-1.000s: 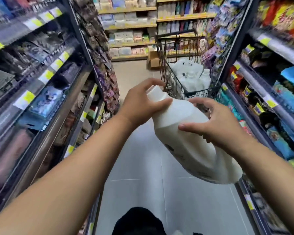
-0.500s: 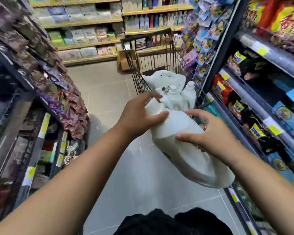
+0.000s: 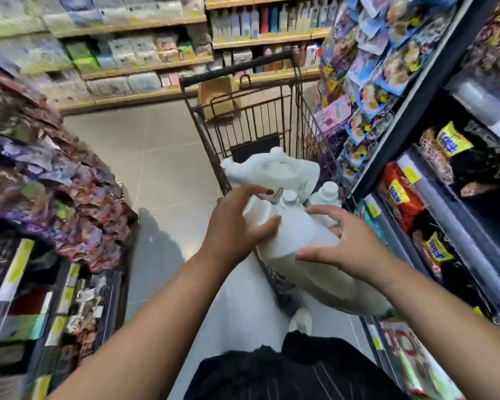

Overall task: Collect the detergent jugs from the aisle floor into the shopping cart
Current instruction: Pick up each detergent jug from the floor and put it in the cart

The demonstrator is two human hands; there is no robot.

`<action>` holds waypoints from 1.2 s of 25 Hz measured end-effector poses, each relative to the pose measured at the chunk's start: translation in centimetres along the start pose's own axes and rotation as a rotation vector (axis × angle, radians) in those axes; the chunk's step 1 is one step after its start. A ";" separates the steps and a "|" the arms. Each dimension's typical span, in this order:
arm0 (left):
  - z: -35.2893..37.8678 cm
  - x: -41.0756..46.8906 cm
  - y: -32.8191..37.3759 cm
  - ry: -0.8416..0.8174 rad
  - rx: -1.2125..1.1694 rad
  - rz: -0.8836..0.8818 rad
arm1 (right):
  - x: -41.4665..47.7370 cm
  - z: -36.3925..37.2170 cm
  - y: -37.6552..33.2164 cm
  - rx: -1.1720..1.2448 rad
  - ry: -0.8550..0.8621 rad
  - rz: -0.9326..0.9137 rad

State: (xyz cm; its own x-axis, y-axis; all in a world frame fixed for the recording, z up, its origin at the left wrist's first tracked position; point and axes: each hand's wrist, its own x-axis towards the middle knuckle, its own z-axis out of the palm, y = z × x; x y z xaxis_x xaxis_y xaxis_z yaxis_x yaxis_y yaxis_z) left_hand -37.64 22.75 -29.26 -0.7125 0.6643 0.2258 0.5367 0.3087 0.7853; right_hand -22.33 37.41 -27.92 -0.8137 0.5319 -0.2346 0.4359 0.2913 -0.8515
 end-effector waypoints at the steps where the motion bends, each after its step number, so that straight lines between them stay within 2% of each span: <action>1: 1.1 1.3 -0.3 0.023 0.010 -0.027 | 1.8 -0.9 0.3 -0.009 -0.033 -0.006; 8: 6.3 5.6 -3.2 0.132 0.071 -0.160 | 11.6 -4.4 3.0 -0.079 -0.251 -0.021; 14: 10.9 5.4 -6.2 0.098 0.101 -0.295 | 16.7 -3.4 8.1 -0.094 -0.474 0.046; 19: 12.9 4.6 -8.6 0.073 0.077 -0.519 | 20.7 -2.1 9.9 -0.194 -0.614 0.055; 24: 13.5 5.0 -9.8 0.050 0.089 -0.608 | 22.3 -1.4 11.1 -0.218 -0.631 0.060; 30: 13.3 5.9 -10.6 -0.043 0.146 -0.552 | 22.2 -2.3 13.6 -0.064 -0.420 0.112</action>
State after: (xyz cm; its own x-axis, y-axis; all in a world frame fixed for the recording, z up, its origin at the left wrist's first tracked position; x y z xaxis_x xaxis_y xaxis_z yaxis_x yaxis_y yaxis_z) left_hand -41.53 32.47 -43.94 -0.8876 0.4038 -0.2216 0.1487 0.7065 0.6919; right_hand -33.56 54.97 -43.62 -0.8398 0.1975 -0.5057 0.5429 0.3061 -0.7820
